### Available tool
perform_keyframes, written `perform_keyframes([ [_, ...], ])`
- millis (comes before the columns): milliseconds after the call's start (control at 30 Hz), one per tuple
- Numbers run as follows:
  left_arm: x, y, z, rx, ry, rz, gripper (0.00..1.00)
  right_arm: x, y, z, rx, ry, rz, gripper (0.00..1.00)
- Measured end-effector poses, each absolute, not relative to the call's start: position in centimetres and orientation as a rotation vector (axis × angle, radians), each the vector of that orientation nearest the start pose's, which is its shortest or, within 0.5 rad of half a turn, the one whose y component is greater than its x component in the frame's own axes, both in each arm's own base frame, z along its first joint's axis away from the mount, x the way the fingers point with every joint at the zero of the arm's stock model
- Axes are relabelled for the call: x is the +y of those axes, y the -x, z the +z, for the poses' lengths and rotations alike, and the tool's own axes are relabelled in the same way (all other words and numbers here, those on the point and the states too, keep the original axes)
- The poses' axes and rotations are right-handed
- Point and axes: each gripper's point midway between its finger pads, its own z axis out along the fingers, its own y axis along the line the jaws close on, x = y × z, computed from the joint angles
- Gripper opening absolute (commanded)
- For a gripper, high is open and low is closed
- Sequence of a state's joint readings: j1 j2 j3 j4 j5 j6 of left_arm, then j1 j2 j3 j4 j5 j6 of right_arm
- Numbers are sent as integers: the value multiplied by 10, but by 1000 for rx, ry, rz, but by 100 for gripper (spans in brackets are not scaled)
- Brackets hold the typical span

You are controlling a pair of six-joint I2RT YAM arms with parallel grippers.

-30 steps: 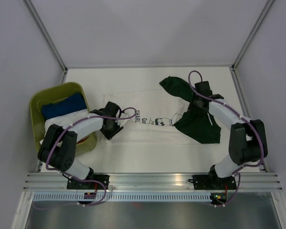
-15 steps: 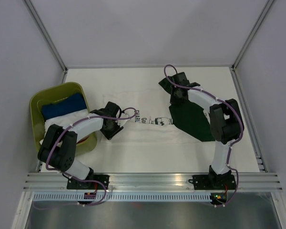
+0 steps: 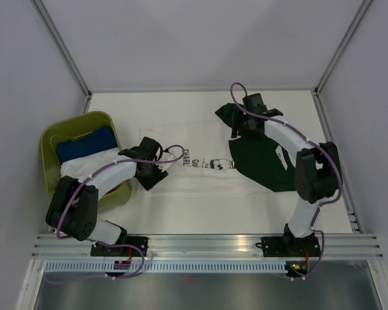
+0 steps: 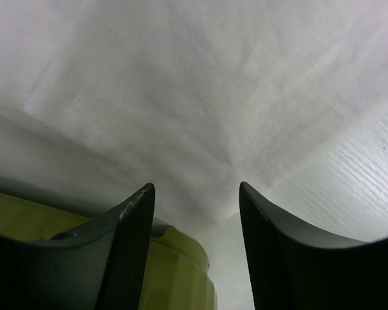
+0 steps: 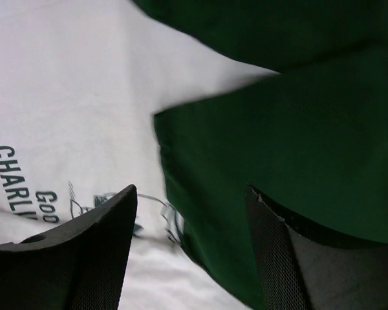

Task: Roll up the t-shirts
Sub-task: Fold the tshirt

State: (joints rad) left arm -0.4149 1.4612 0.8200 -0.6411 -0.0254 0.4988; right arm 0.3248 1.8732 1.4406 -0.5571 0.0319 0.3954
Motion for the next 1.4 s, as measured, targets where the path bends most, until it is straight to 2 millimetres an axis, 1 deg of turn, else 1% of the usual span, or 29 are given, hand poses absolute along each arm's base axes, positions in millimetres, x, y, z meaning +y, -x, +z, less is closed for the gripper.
perform_keyframes([
  [33, -84, -247, 34, 2535, -1274, 41, 63, 141, -418, 99, 2553, -137, 239, 72],
  [67, -85, -246, 39, 2511, -1290, 28, 64, 119, -409, 112, 2532, -193, 231, 71],
  [133, -88, -246, 51, 2445, -1332, 11, 65, 65, -392, 126, 2482, -348, 190, 70],
  [167, -89, -245, 55, 2418, -1357, 1, 65, 32, -379, 129, 2461, -449, 151, 69],
  [200, -91, -244, 57, 2396, -1386, -5, 67, -5, -365, 128, 2434, -569, 97, 69],
  [233, -92, -242, 58, 2381, -1411, -17, 68, -35, -348, 121, 2418, -675, 50, 69],
  [267, -94, -240, 57, 2362, -1452, -26, 70, -56, -329, 111, 2425, -765, 13, 69],
  [300, -95, -236, 54, 2346, -1496, -32, 71, -68, -312, 98, 2444, -834, -9, 69],
  [367, -95, -224, 43, 2327, -1592, -43, 72, -74, -282, 70, 2510, -920, -28, 69],
  [433, -90, -211, 29, 2328, -1671, -44, 72, -70, -257, 47, 2583, -967, -23, 69],
  [533, -81, -201, 16, 2340, -1731, -20, 72, -65, -237, 29, 2638, -1004, -11, 69],
  [600, -79, -202, 14, 2337, -1739, 1, 71, -63, -231, 21, 2649, -1026, 1, 64],
  [633, -79, -205, 14, 2329, -1736, 9, 69, -62, -230, 18, 2645, -1039, 14, 59],
  [667, -79, -206, 14, 2324, -1734, 14, 63, -61, -227, 14, 2645, -1057, 25, 43],
  [733, -79, -208, 14, 2316, -1732, 20, 53, -63, -228, 12, 2625, -1095, 48, 26],
  [767, -79, -208, 13, 2313, -1731, 20, 40, -64, -229, 12, 2611, -1114, 57, 12],
  [800, -80, -208, 13, 2309, -1729, 20, 33, -66, -229, 11, 2598, -1134, 64, 5],
  [833, -80, -208, 12, 2302, -1732, 22, 15, -66, -229, 11, 2581, -1166, 86, 0],
  [867, -80, -209, 11, 2298, -1727, 22, 7, -69, -229, 11, 2560, -1193, 93, 0],
  [900, -80, -210, 11, 2289, -1730, 27, 3, -72, -228, 12, 2538, -1220, 92, 0],
  [1067, -85, -208, 12, 2274, -1728, -12, 2, -91, -213, 20, 2414, -1403, 106, 0],
  [1167, -94, -196, 13, 2284, -1753, -123, 2, -97, -207, 26, 2335, -1499, 114, 1],
  [1200, -96, -189, 14, 2292, -1767, -169, 2, -98, -205, 28, 2308, -1528, 113, 4],
  [1233, -98, -181, 15, 2301, -1782, -218, 3, -100, -202, 31, 2279, -1559, 104, 16],
  [1267, -101, -173, 17, 2308, -1797, -271, 6, -101, -199, 33, 2258, -1581, 96, 28],
  [1300, -102, -165, 20, 2313, -1819, -321, 18, -104, -197, 35, 2231, -1610, 79, 41],
  [1333, -104, -158, 23, 2316, -1842, -371, 56, -108, -194, 37, 2206, -1637, 52, 59],
  [1367, -106, -151, 28, 2321, -1856, -418, 67, -112, -191, 38, 2183, -1662, 21, 65],
  [1400, -107, -148, 32, 2327, -1865, -448, 71, -114, -188, 38, 2177, -1674, -5, 68],
])
